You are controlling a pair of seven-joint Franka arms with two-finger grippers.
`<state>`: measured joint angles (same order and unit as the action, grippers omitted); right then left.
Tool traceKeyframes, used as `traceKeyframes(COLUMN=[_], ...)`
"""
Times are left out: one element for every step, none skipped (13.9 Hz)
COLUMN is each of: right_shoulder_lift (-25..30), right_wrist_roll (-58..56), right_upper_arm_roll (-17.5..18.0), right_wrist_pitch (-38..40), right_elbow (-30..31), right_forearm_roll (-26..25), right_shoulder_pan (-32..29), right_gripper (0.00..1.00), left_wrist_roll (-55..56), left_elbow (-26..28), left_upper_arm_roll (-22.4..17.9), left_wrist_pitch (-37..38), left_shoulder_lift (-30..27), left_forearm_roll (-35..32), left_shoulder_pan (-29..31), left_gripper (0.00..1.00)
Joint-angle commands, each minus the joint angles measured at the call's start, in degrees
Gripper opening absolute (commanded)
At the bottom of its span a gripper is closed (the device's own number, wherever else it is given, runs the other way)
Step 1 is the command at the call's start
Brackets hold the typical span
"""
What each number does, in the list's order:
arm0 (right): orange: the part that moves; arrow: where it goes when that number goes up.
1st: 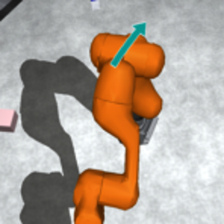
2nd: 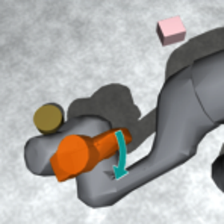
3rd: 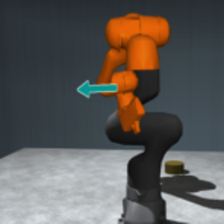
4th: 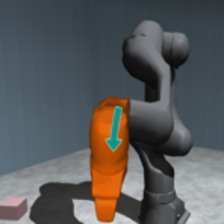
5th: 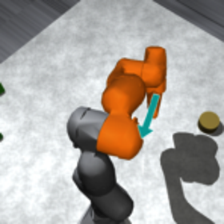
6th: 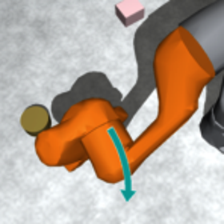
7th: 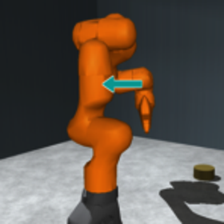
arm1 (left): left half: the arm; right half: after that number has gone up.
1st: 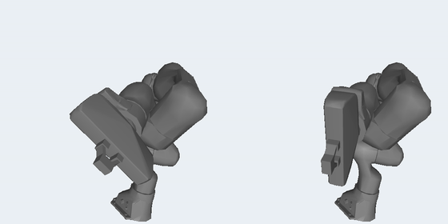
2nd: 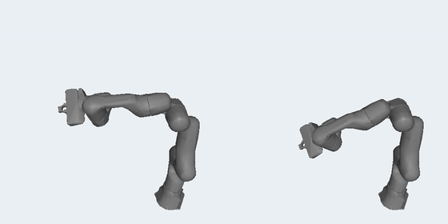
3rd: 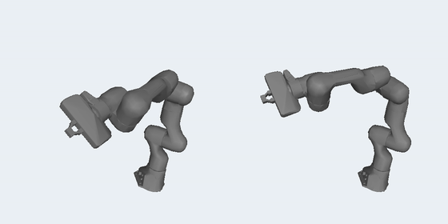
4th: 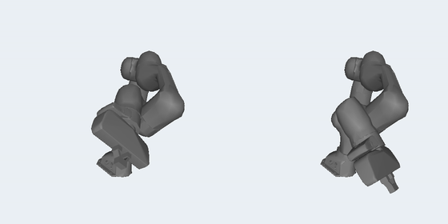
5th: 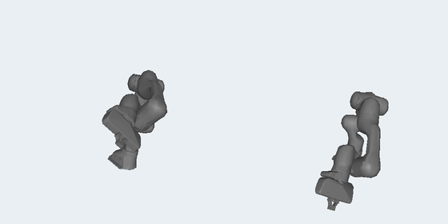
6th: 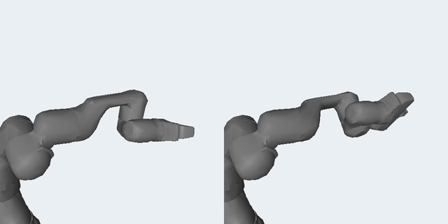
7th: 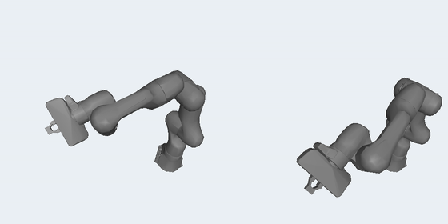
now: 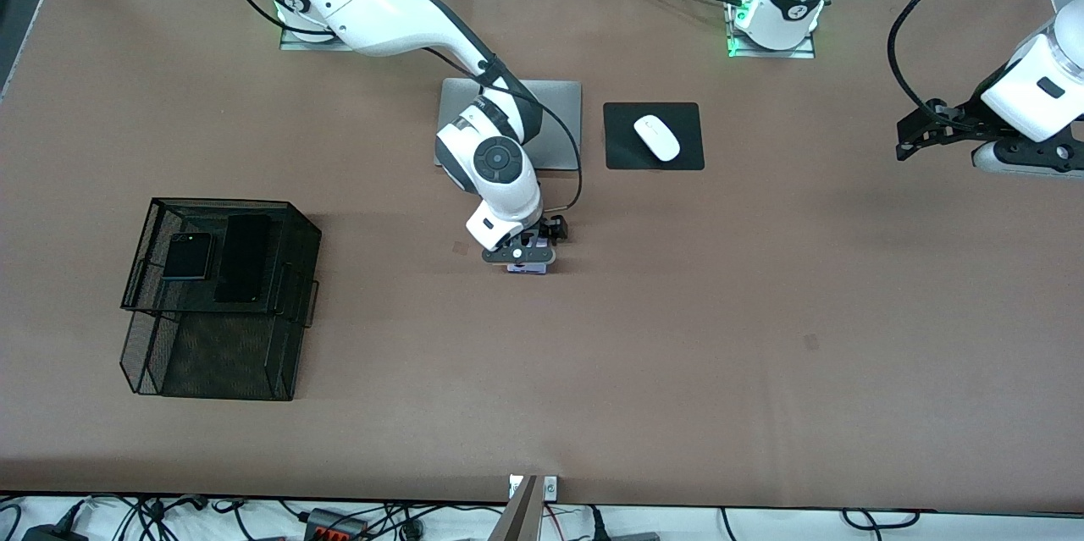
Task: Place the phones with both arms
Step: 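Grasp the white phone with the right gripper while the left gripper withdraws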
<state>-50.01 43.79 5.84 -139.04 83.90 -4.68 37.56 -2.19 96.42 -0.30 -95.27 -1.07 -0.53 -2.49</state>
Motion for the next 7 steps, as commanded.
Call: traceKeyframes(right_shoulder_lift=[-1.0,-1.2,-1.3,-1.3,-1.3,-1.3,-1.3], right_wrist_roll=[1.6,1.6,1.6,1.6,1.5,1.5,1.4], right_upper_arm_roll=[-0.7,-0.7,-0.7,-0.7,-0.7,-0.7,-0.7], right_wrist_pitch=[-0.1,-0.1,-0.1,-0.1,-0.1,-0.1,-0.1], right_elbow=[-1.5,-1.5,-1.5,-1.5,-1.5,-1.5,-1.5], right_forearm_roll=[-4.0,-4.9,-5.3,-5.7,-5.8,-5.8,-6.2], right_shoulder_pan=[0.9,0.9,0.9,0.9,0.9,1.0,1.0], right_gripper=[1.0,0.98,0.95,0.89,0.86,0.8,0.7], left_wrist_roll=[-1.2,-1.2,-1.2,-1.2,-1.2,-1.2,-1.2], left_elbow=[0.3,0.3,0.3,0.4,0.4,0.3,0.3], left_upper_arm_roll=[-0.3,-0.3,-0.3,-0.3,-0.3,-0.3,-0.3], left_wrist_pitch=[0.5,0.5,0.5,0.5,0.6,0.6,0.6], left_shoulder_lift=[-0.6,-0.6,-0.6,-0.6,-0.6,-0.6,-0.6], left_forearm_roll=[-0.4,-0.4,-0.4,-0.4,-0.4,-0.4,-0.4], left_shoulder_pan=[-0.2,-0.2,-0.2,-0.2,-0.2,-0.2,-0.2], left_gripper=[1.0,1.0,1.0,1.0,1.0,1.0,1.0])
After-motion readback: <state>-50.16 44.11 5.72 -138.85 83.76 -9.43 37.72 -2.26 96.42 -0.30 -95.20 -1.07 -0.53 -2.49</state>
